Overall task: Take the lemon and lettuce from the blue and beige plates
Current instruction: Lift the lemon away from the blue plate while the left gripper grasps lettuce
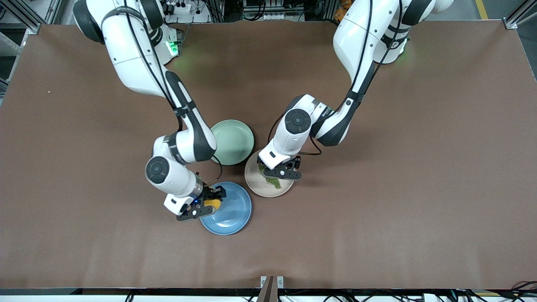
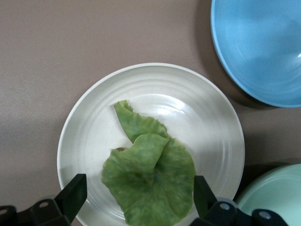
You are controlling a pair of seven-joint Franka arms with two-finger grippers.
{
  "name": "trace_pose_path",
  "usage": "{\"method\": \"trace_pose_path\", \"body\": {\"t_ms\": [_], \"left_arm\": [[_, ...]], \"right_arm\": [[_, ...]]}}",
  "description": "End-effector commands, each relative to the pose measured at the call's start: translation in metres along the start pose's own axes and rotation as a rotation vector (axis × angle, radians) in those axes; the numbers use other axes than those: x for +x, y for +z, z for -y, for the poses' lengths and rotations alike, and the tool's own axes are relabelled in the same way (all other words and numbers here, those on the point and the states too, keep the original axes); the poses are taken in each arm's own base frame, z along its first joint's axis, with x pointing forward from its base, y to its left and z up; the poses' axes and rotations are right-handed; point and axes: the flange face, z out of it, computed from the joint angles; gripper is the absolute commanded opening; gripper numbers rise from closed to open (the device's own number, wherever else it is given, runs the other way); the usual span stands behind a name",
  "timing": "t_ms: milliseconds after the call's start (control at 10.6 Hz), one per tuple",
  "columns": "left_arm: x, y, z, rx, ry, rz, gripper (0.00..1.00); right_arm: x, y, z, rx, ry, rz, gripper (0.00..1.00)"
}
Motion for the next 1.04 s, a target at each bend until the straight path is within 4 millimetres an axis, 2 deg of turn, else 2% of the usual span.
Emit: {"method": "trace_pose_path", "body": {"t_ms": [0,189,284,473,663,947], "left_arm": [[0.002,0.001,-0.004,0.015,-0.003,-0.021,1.00],[0.003,0.001,-0.003,0.015,-0.004,-0.023,1.00],[0.003,0.004,-0.003,0.015,-0.002,-0.025,1.00],[0.003,0.009,-0.003,0.005,-0.001,-0.042,1.00],[-0.001,0.020,-0.005,0.000,0.005,-0.051,1.00],[-0.005,0.027,-0.009,-0.003,0.015,-0.059,1.00]], "right_arm": [[0.009,-0.045,-0.017,0.030,0.028,0.069,0.08],[0.012,-0.060,-0.045,0.041,0.052,0.111,0.09],[0.011,-0.065,-0.069,0.047,0.080,0.134,0.09],[0.008,-0.090,-0.108,0.052,0.066,0.160,0.09],[-0.010,-0.123,-0.168,0.050,0.047,0.243,0.11],[-0.038,-0.156,-0.228,-0.058,0.037,0.355,0.13]]}}
